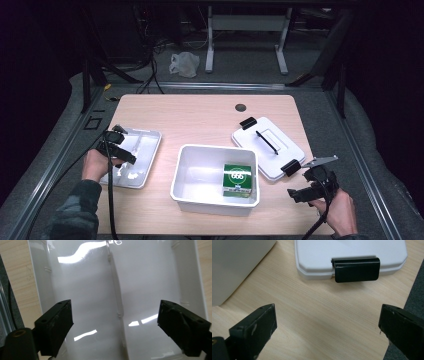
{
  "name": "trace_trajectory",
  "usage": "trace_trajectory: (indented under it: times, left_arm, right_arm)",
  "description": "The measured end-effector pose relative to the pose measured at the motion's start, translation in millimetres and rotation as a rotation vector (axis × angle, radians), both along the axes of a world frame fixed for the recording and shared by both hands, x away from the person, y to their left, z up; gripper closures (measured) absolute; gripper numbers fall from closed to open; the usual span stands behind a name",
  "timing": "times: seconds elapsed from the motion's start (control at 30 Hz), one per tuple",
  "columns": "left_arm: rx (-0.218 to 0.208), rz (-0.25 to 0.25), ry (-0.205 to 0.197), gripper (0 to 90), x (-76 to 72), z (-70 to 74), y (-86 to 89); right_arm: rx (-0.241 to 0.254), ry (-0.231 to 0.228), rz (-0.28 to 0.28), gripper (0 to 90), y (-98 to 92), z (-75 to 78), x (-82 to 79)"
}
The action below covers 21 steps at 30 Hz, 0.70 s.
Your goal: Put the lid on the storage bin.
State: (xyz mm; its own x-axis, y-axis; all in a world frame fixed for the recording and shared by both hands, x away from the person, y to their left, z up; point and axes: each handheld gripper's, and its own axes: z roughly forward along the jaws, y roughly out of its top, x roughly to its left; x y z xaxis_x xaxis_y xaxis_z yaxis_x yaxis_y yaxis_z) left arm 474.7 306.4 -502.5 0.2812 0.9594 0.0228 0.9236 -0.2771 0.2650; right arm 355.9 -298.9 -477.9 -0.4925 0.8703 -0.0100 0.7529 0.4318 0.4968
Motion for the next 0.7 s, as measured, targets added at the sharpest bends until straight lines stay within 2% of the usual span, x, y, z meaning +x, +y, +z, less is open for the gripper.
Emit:
trace_trajectory:
  times: [0.03, 0.07, 0.1, 0.13, 0.2, 0.23, 0.4, 0.47, 0.53, 0.6, 0.7]
  left_arm:
    - [-0.012, 0.005, 0.004, 17.0, 3.5, -1.4, 0.6]
    - [-0.015, 0.000, 0.011, 23.6, 6.5, -2.2, 0.6]
    - [-0.012, 0.001, 0.013, 34.7, 9.1, -2.7, 0.1]
    - [-0.009, 0.001, 0.016, 39.1, 11.7, -3.0, -0.8]
    - [0.009, -0.011, 0.029, 46.3, 15.5, -4.8, -3.6]
    - [0.006, -0.009, 0.034, 47.0, 17.0, -6.6, -4.0]
    - [-0.019, 0.029, 0.059, 63.0, 23.1, -20.2, -2.4]
    - [-0.033, 0.043, 0.054, 68.9, 24.1, -23.8, -2.0]
    - [-0.025, 0.048, 0.045, 76.1, 24.5, -24.8, -5.0]
    - [0.002, 0.042, 0.042, 82.1, 24.6, -25.1, -10.0]
    - [0.038, 0.049, 0.038, 85.4, 24.5, -25.6, -14.4]
  right_arm:
    - [0.000, 0.001, -0.001, 1.3, 0.1, 0.0, 0.3]
    - [-0.001, 0.000, 0.001, 1.4, 0.2, -0.4, 0.5]
    - [0.000, 0.001, 0.000, 1.4, 0.5, -1.2, 0.6]
    - [-0.004, 0.005, -0.001, 1.4, 0.5, -2.3, 1.1]
    - [-0.010, 0.018, -0.002, 1.3, 0.5, -5.2, 2.2]
    - [-0.013, 0.021, -0.001, 1.3, 0.5, -6.5, 2.8]
    - [-0.014, 0.020, -0.007, 1.3, 0.5, -6.4, 2.8]
    - [-0.018, 0.021, -0.007, 1.5, 1.3, -6.5, 2.7]
    - [-0.027, 0.023, -0.007, 1.8, 1.9, -7.4, 3.1]
    - [-0.028, 0.023, -0.006, 2.1, 2.1, -8.0, 3.6]
    - [-0.024, 0.029, -0.006, 2.3, 1.6, -8.2, 4.0]
